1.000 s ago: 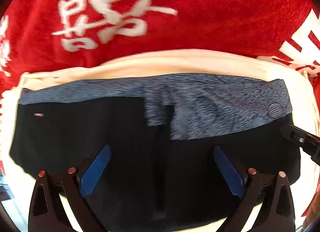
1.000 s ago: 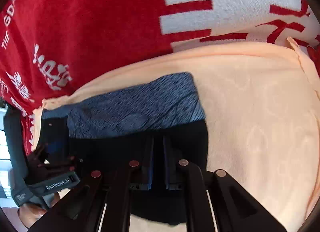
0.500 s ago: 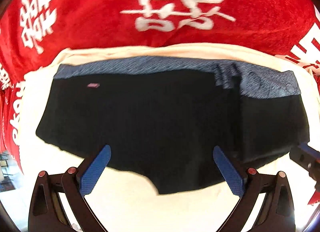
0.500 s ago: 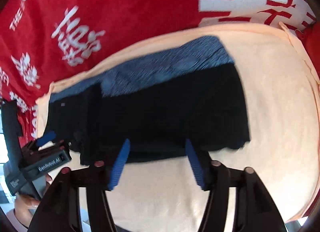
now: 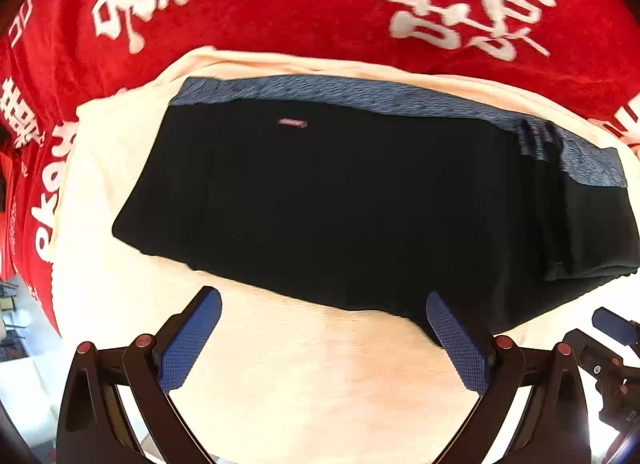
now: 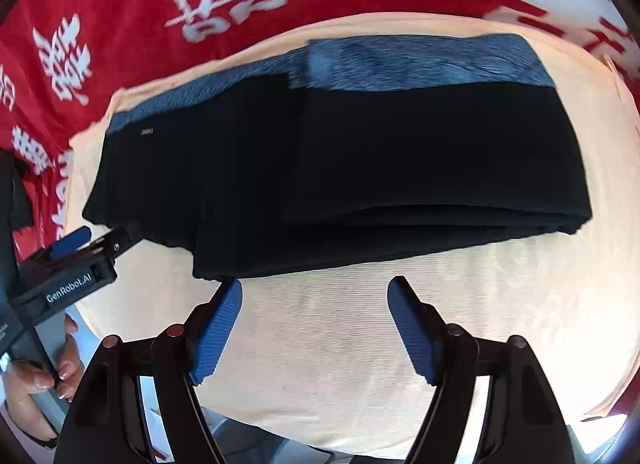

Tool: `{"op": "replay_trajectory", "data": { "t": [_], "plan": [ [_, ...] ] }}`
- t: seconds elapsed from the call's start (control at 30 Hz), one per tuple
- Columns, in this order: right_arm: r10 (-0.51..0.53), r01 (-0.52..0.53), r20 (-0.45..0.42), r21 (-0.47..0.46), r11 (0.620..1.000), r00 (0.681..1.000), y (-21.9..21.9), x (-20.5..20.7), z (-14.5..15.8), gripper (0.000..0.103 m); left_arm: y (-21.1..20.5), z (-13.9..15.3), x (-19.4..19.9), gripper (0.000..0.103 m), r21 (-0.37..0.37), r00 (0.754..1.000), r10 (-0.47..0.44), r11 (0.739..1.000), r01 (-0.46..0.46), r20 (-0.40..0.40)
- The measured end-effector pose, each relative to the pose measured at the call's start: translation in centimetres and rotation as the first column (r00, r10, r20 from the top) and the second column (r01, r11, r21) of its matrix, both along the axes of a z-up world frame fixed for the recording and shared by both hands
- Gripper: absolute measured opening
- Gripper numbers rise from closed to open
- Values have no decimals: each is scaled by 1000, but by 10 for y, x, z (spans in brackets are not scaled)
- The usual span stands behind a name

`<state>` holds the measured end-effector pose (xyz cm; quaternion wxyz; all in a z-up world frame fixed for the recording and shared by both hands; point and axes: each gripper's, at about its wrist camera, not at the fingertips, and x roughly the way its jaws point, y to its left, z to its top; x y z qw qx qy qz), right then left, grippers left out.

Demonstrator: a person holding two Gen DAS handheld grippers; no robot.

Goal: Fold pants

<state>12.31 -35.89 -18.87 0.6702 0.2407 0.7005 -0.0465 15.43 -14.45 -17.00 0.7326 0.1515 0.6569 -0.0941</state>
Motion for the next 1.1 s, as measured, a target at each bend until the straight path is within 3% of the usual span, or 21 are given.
{"op": "replay_trajectory", "data": {
  "t": [0.33, 0.43, 0.5, 0.63, 0.77, 0.87, 0.93, 1.03, 1.1],
  "plan": [
    [61, -61, -2, 3, 998, 998, 35, 25, -3, 79, 38, -8, 9, 103, -8, 999, 51, 999, -51, -16],
    [93, -93, -3, -23, 995, 996, 44, 31, -5, 79, 52, -11, 14, 103, -55, 996, 84, 995, -86, -34],
    [114, -114, 0, -38, 993, 993, 49, 35, -7, 79, 66, -13, 19, 103, -131, 992, 120, 984, -125, -46],
    [146, -145, 13, -64, 987, 989, 53, 46, -14, 79, 97, -5, 31, 103, -318, 983, 184, 932, -175, -4],
    [164, -164, -15, -66, 984, 986, 59, 49, -37, 84, 122, -18, 44, 103, -378, 973, 230, 899, -222, -24],
    [224, -222, 0, -102, 970, 975, 73, 46, -37, 92, 142, -30, 52, 103, -433, 962, 266, 862, -263, -57],
    [279, -278, -9, -136, 951, 960, 81, 43, -37, 92, 154, -35, 51, 103, -489, 954, 287, 823, -290, -83],
    [283, -281, -5, -127, 951, 959, 79, 42, -36, 92, 171, -45, 52, 103, -574, 931, 331, 737, -356, -152],
    [261, -259, -2, -106, 960, 965, 74, 43, -36, 92, 179, -56, 52, 103, -638, 912, 343, 656, -404, -226]
  ]
}}
